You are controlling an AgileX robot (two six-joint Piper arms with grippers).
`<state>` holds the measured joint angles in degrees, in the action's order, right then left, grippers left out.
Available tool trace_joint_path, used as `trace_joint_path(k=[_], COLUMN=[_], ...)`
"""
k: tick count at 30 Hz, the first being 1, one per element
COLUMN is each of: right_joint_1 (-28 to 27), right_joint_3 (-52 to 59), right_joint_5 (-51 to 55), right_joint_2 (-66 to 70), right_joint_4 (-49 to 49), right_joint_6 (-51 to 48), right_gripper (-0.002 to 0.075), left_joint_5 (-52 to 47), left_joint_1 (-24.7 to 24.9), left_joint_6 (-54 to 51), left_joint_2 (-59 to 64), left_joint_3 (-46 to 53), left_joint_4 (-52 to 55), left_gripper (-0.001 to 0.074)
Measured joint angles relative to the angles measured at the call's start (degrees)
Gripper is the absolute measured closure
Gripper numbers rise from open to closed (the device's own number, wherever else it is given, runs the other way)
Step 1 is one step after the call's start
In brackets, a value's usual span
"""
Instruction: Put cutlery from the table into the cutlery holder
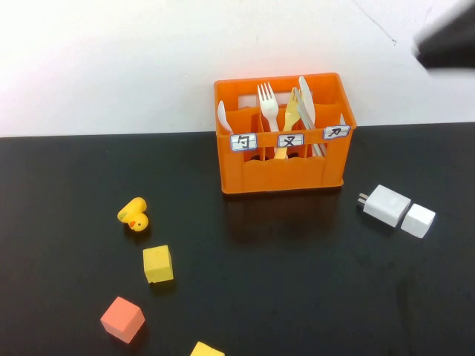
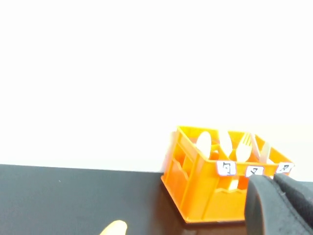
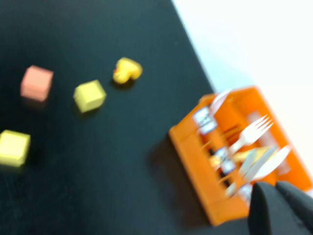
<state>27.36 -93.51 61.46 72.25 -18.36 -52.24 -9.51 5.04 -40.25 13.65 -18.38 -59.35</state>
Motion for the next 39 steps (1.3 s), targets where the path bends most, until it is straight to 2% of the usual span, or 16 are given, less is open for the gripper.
trace_joint_path(k=[6, 12, 20, 26, 39], right_joint_1=[0.00, 0.00, 0.00, 0.00, 0.00], right_joint_3=[23.14, 46.13, 68.00, 74.40, 75.21], right_joint_5=[-9.80, -23.00, -29.48, -31.98, -31.36], right_joint_2=[-16.08, -33.31, -52.99, -60.01, -60.44], right_joint_4=[-0.58, -5.13, -7.76, -8.96, -8.96], right_joint_6=[0.12, 0.12, 0.12, 0.12, 0.12], right_gripper=[0.0720, 0.0720, 0.0720, 0.0721, 0.0726], left_joint_5=[0.08, 0.08, 0.08, 0.24, 0.13], left_joint_1=[0.00, 0.00, 0.00, 0.00, 0.00], left_joint_6=[0.00, 0.00, -0.19, -0.33, -0.33], left_joint_2=[-6.54, -7.56, -7.65, -7.65, -7.65], left_joint_3=[4.78, 7.31, 7.82, 9.14, 9.14], left_joint_4=[1.35, 1.83, 1.95, 1.95, 1.95], left_gripper=[0.0736, 0.0736, 0.0736, 0.0736, 0.0736])
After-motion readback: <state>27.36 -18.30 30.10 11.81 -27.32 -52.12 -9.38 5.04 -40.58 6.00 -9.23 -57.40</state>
